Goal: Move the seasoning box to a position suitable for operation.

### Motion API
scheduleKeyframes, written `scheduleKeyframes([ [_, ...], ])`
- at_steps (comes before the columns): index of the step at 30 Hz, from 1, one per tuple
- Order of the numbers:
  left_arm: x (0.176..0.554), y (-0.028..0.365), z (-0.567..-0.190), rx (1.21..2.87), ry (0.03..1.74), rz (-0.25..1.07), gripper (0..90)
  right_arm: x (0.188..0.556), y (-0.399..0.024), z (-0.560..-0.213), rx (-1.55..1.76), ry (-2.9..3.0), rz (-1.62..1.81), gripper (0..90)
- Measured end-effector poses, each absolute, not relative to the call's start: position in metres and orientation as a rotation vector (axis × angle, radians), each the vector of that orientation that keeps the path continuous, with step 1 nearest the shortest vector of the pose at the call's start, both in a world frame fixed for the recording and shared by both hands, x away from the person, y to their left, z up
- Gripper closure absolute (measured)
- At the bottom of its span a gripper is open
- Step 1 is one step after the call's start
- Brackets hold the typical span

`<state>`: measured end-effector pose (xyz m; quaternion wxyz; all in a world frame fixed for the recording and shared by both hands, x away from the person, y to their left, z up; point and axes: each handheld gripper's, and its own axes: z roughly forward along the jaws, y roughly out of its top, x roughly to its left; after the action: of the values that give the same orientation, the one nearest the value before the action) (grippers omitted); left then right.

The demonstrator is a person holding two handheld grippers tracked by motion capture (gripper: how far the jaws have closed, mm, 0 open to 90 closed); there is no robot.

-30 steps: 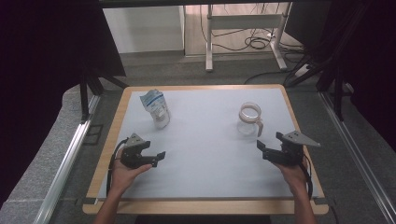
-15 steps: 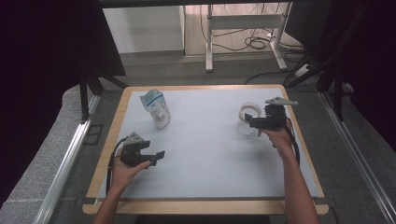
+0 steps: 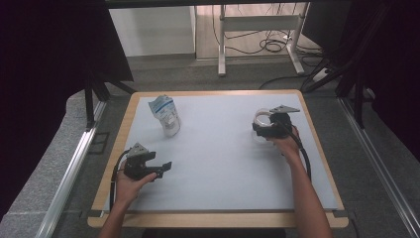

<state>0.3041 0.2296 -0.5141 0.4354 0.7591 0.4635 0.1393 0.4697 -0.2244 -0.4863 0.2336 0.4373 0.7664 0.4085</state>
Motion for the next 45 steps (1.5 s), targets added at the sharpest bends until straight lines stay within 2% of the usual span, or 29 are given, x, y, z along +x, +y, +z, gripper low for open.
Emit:
scheduleKeyframes([
  [9,0.306,0.229,-0.515,1.891,1.142,0.337,17.8,0.454,-0.223,-0.477,1.146,2.104,1.143,11.2],
  [14,0.308,0.229,-0.517,1.891,1.143,0.323,17.8,0.425,-0.221,-0.464,1.045,2.161,1.191,11.3],
  [29,0.307,0.221,-0.516,1.907,1.117,0.320,17.7,0.352,-0.233,-0.467,0.927,2.254,1.321,11.2],
  [35,0.305,0.220,-0.516,1.914,1.111,0.326,17.7,0.337,-0.237,-0.470,0.889,2.309,1.327,11.2],
  [45,0.305,0.218,-0.515,1.930,1.102,0.336,17.8,0.332,-0.236,-0.481,0.840,2.387,1.286,11.2],
])
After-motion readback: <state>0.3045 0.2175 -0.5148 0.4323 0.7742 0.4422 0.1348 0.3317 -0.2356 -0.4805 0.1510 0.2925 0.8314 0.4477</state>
